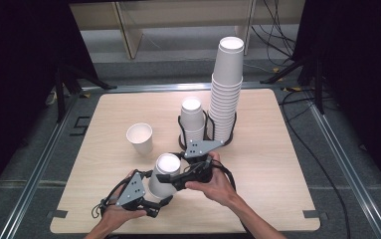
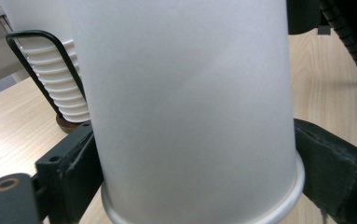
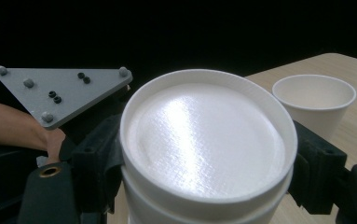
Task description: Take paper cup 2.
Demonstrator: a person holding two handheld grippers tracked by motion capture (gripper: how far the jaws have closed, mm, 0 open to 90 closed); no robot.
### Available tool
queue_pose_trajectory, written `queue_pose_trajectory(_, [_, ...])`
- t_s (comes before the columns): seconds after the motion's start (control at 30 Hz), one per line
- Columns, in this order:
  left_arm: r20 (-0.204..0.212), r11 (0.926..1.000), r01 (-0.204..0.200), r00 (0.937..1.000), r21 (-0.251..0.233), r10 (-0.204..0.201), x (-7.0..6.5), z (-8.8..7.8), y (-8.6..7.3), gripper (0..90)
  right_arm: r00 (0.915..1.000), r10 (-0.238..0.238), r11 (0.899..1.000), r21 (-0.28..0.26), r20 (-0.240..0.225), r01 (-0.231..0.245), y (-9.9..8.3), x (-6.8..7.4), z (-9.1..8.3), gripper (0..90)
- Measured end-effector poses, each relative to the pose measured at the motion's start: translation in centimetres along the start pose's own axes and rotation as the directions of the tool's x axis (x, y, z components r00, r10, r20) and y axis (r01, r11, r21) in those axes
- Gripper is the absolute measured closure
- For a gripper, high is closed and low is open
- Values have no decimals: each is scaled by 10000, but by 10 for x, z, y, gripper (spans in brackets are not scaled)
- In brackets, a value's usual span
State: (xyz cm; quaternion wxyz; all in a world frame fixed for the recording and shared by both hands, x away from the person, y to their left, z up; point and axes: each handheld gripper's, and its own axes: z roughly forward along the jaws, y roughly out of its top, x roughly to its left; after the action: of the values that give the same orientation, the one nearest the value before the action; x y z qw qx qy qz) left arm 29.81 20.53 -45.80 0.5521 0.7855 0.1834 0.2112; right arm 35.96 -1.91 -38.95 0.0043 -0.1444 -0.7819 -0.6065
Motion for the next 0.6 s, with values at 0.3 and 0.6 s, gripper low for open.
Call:
queue_pose_trajectory(0.3, [60, 9941, 705, 9975, -830, -702, 4, -2, -2, 37, 9980, 625, 9972, -401, -79, -628, 2, -1, -7, 252])
queue_pose_trajectory(0.6, [-389, 9899, 1169, 9920, -798, -1203, 3, -1, 0, 28, 9947, 1024, 9875, -1198, -44, -1022, 1, -6, -10, 252])
